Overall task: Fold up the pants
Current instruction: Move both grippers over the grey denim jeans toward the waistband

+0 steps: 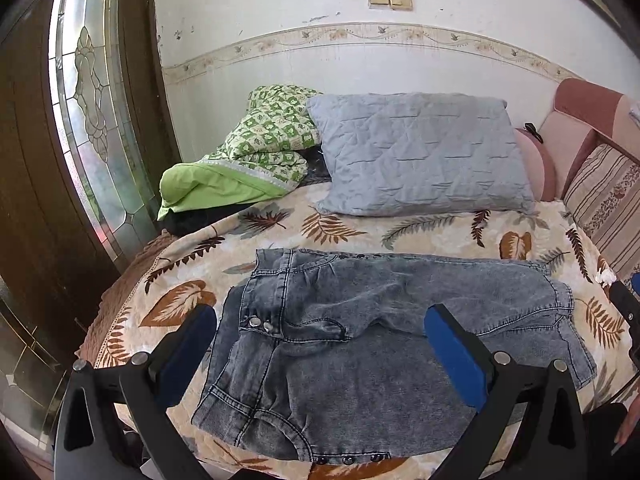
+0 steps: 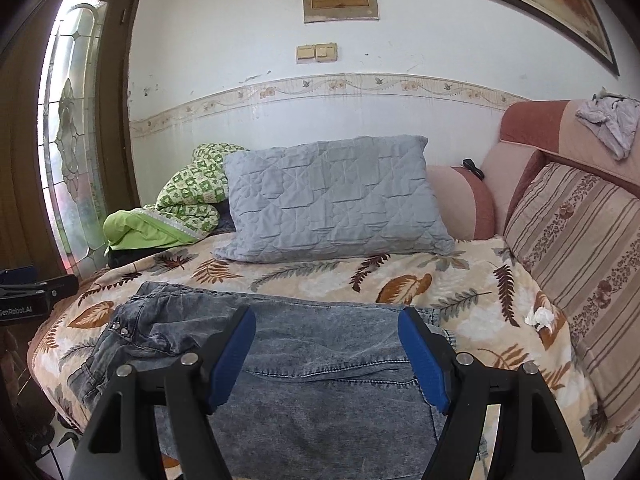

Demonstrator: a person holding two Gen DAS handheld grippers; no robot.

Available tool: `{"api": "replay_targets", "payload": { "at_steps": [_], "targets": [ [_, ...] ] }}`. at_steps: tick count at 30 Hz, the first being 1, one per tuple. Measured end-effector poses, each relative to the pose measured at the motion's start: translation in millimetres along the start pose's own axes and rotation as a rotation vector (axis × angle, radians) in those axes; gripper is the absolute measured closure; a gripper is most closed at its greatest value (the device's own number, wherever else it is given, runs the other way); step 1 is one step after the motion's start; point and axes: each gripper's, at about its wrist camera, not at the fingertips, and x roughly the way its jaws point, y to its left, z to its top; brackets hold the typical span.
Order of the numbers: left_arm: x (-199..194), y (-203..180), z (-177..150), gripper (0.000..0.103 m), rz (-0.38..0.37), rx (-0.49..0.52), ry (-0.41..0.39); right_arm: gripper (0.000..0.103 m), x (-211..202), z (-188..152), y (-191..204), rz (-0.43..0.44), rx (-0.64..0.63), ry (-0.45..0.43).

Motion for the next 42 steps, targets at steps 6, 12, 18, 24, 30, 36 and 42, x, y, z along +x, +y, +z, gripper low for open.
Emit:
{"api": "replay_targets", "payload": {
  "at_steps": [6,12,18,24,30,36,42],
  "targets": [
    [1.0,1.5,-0.8,0.000,0.002,-0.001,0.001,0.027,3.7,-1.0,1.5,0.004,0.002,0.006],
    [4.3,1.3,-1.4,0.000,0.007,0.003,0.009,0.027,7.0,-4.2,1.3,0.005,0.002,0.016],
    [15.5,-0.9,-4.4,0.000,0.012,0.013,0.034,0.027,14.2,-8.4,-8.6,0.000,0.033,0.035],
    [29.7,-4.3,-6.6,0.000,0.020,0.024,0.060,0.027,29.4,-16.6,-22.4,-0.017,0.073,0.067],
    [47.6,-7.7,-7.8,0.000,0.028,0.030,0.086,0.027,47.8,-23.5,-29.9,-0.022,0.101,0.100],
    [70.0,-8.3,-10.1,0.000,0.039,0.037,0.122,0.027,69.8,-31.0,-39.6,-0.030,0.126,0.134],
    [92.3,-8.5,-10.9,0.000,0.054,0.041,0.153,0.027,94.8,-36.8,-50.6,-0.041,0.164,0.167]
  ]
}}
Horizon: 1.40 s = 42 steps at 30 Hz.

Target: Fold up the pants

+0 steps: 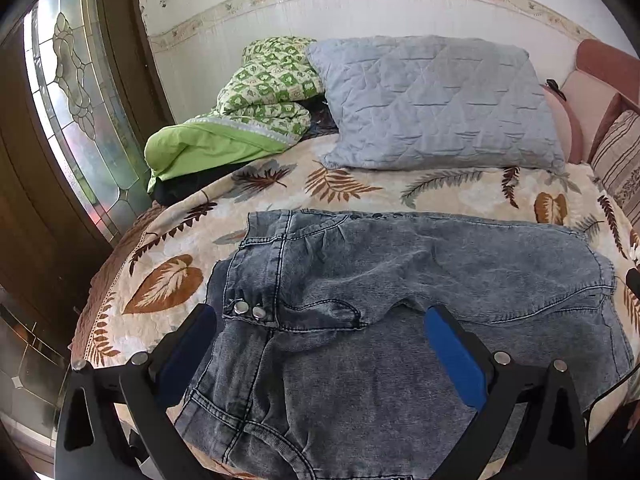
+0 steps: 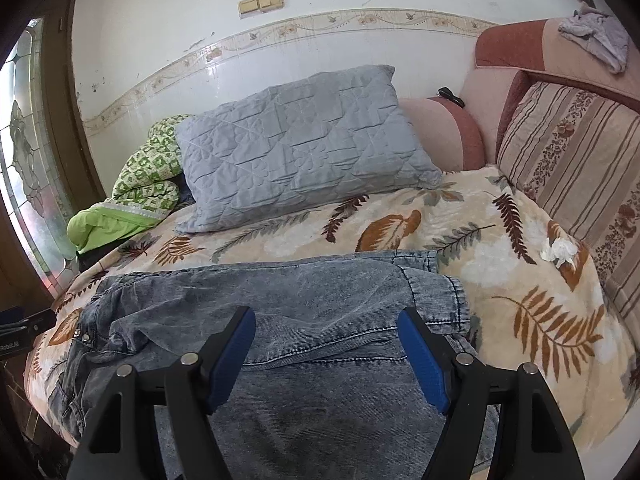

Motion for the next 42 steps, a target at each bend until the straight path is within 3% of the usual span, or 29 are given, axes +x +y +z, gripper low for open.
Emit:
{"api": "replay_targets", "payload": {
  "at_steps": [12,18,22,24,28,37,40,42],
  "targets": [
    [63.2,10.7,21.8,0.000,0.021,0.039,0.087,0.027,64.3,22.2,-31.2,-0.034,0.038,0.042],
    [117.4,48.4,56.1,0.000,0.063,0.021,0.165,0.026,128.1,64.9,-110.7,-0.086,0.155,0.133],
    [151.3,72.3,75.4,0.000,0.066,-0.011,0.224,0.027,173.4,67.5,-174.5,-0.051,0.344,0.254],
    [168.1,81.9,86.3,0.000,0.048,-0.026,0.248,0.026,189.5,67.9,-188.6,-0.057,0.370,0.289],
    [198.4,94.6,103.8,0.000,0.004,-0.092,0.321,0.027,222.8,69.3,-197.7,0.039,0.434,0.330],
    [240.5,115.3,130.0,0.000,0.052,-0.198,0.409,0.026,261.9,71.9,-169.5,0.007,0.358,0.405],
    [251.3,127.9,132.7,0.000,0.055,-0.253,0.454,0.043,266.5,71.9,-150.4,-0.028,0.265,0.421],
    [256.1,133.5,132.3,0.000,0.048,-0.290,0.473,0.062,267.2,71.2,-145.1,-0.016,0.250,0.430]
  ]
}}
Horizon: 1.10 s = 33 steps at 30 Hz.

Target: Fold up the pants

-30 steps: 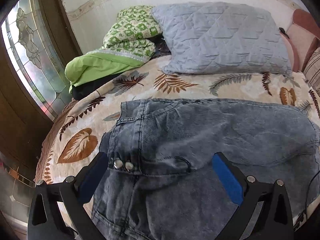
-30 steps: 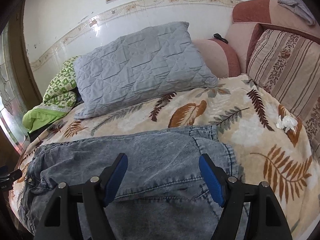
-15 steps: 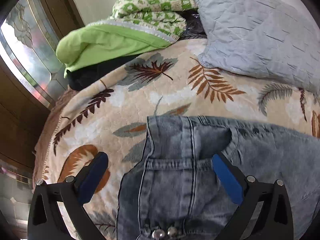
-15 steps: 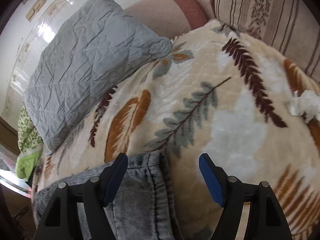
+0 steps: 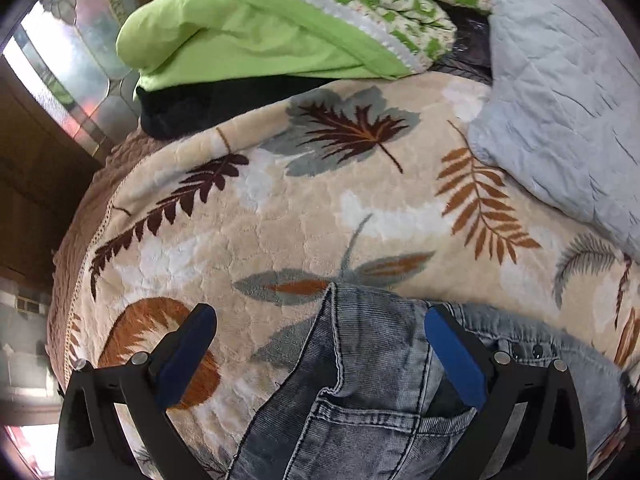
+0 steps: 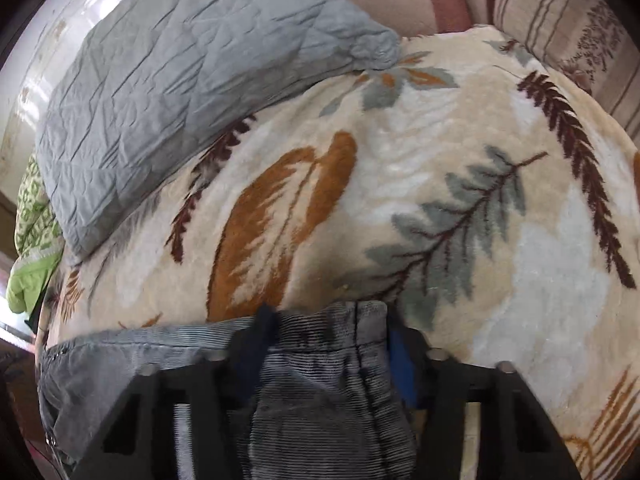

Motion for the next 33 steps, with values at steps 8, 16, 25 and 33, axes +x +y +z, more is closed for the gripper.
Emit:
{"api": "replay_targets", "payload": {
  "at_steps": [8,16,25,33],
  "targets": [
    [31.6,-2.5,5.1,0.017,-0.017,-0.044,0.080,0.074,-6.9,-4.0,8.6,-0.001,-0.030,-0.034],
    [53.6,-13.5,1.4,0.083,-0.154,-0.079,0.137,0.076,-8.2,-9.1,8.7,-0.011,-0.034,-0.061],
    [2.3,-7.9,-10.0,0.100,-0.199,-0.040,-0.035,0.077,-34.7,-8.1,6.4,0.070,-0.003,-0.124],
    [-89.2,19.6,-39.0,0.100,-0.358,-0.042,-0.194,0.078,-90.1,-31.5,0.5,0.158,0.032,-0.208]
  ]
}}
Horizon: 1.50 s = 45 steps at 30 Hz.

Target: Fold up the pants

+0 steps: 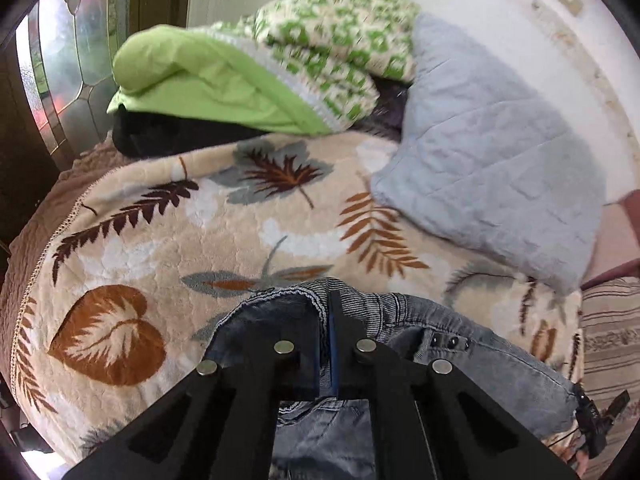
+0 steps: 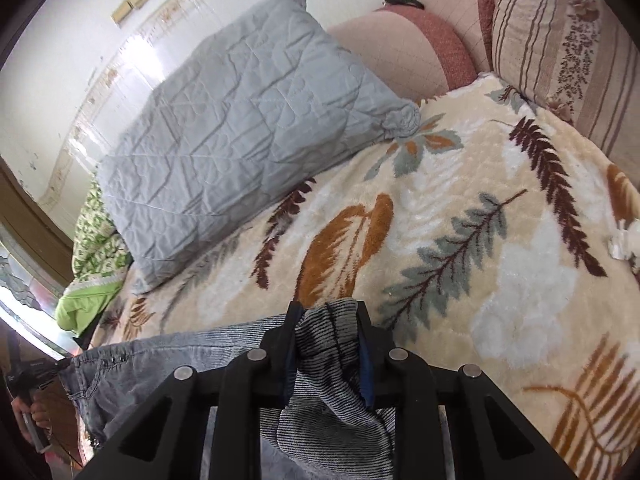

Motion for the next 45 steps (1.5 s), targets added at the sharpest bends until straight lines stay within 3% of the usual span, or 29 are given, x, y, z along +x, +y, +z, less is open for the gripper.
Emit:
{"api": "replay_targets", "payload": {
  "at_steps": [8,14,19,22,23,24,26,30,35,37,38,40,42,45],
  "targets": [
    [-82.9,16.4,-59.0,0.100,-0.065,0.033,-0.057,0.078,-82.1,-35.3,-12.4,0.053,0.054,-0.101],
    [-106.3,49.7,-120.7,0.100,-0.057,0.075,-0.021,0.083,-141.8,-75.2,-49.6,0.046,0.130,-0.142],
    [-99.2,77.8,-180.4,0.100,-0.029,0.104,0.064,0.081,-161.1,-104.7,-85.2,0.070,0.204,-0.033],
    [-81.9,93.2,-208.1,0.100,-0.007,0.077,0.119,0.078,-160.2,-117.0,-99.8,0.178,0.306,0.017],
    [-77.5,96.9,-215.1,0.100,-0.003,0.062,0.129,0.073,-160.4,-118.8,-102.3,0.211,0.327,0.011],
    [-73.5,99.6,-220.5,0.100,0.000,0.050,0.135,0.049,-160.6,-119.1,-102.4,0.222,0.334,0.000],
    [-70.2,102.5,-227.3,0.100,-0.001,0.035,0.134,0.021,-161.5,-119.5,-100.5,0.213,0.345,-0.034],
    [-71.9,103.7,-228.8,0.100,0.002,0.030,0.121,0.021,-148.6,-114.1,-96.4,0.234,0.358,-0.050],
    [-75.4,106.6,-225.7,0.099,0.000,0.016,0.113,0.021,-103.9,-105.2,-73.5,0.155,0.262,0.054],
    [-74.5,109.4,-225.8,0.099,-0.002,0.000,0.114,0.021,-89.3,-102.6,-63.3,0.170,0.220,0.073],
    [-73.9,111.0,-226.6,0.099,-0.005,-0.008,0.116,0.024,-84.2,-102.5,-58.6,0.179,0.193,0.080],
    [-73.3,113.8,-227.9,0.099,-0.006,-0.019,0.117,0.043,-76.8,-103.7,-48.5,0.172,0.130,0.091],
    [-73.4,115.9,-228.8,0.099,-0.006,-0.023,0.114,0.076,-76.1,-108.2,-40.8,0.133,0.072,0.095],
    [-72.5,116.3,-229.6,0.099,0.009,-0.006,0.109,0.090,-87.4,-116.0,-37.4,0.104,0.020,0.075]
  ]
}}
